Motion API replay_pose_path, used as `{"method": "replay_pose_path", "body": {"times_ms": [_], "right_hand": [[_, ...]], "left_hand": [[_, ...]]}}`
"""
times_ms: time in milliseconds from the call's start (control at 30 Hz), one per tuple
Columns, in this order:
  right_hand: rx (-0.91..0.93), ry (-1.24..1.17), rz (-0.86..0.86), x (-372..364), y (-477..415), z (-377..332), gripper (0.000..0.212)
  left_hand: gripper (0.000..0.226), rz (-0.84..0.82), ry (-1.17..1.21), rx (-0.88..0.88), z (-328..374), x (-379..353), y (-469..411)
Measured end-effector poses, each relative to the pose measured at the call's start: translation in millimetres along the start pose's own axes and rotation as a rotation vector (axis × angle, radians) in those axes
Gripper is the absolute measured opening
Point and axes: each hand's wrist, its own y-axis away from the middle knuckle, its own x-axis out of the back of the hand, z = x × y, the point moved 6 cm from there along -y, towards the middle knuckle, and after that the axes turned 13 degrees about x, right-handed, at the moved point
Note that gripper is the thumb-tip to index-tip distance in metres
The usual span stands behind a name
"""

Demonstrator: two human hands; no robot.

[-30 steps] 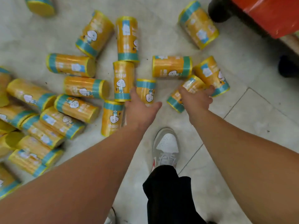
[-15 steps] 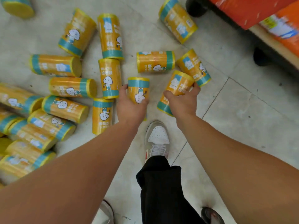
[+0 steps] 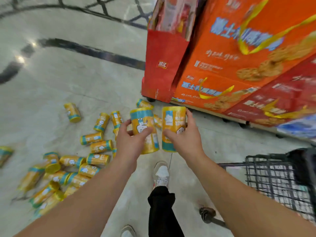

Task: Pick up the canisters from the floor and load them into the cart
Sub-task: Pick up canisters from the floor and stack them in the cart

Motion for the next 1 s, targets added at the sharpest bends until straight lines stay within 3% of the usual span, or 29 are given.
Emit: {"method": "replay_pose_path", "body": {"times_ms": [267, 433, 667, 833, 1000], "right_hand": [[0.109, 0.174, 0.166, 206, 96, -126, 0.099], [0.135, 0.261, 0.292, 330, 136, -127, 0.098], [0.004, 0.302, 0.336, 496, 153, -6, 0.093], [-0.166, 0.415, 0.179, 583, 132, 122, 0.085], [-0.348, 0.564, -0.019, 621, 108, 238, 0.086]], "left_hand": [[0.054, -0.273, -0.052, -0.089, 60, -88, 197], [0.053, -0.461, -0.141, -0.119, 52, -184, 279], [0.054, -0.553, -0.334, -0.082, -46, -347, 342], [0.060, -0.424, -0.485, 0.094, -160, -450, 313], [0.057, -0.254, -0.552, 0.231, -246, -506, 258]]}}
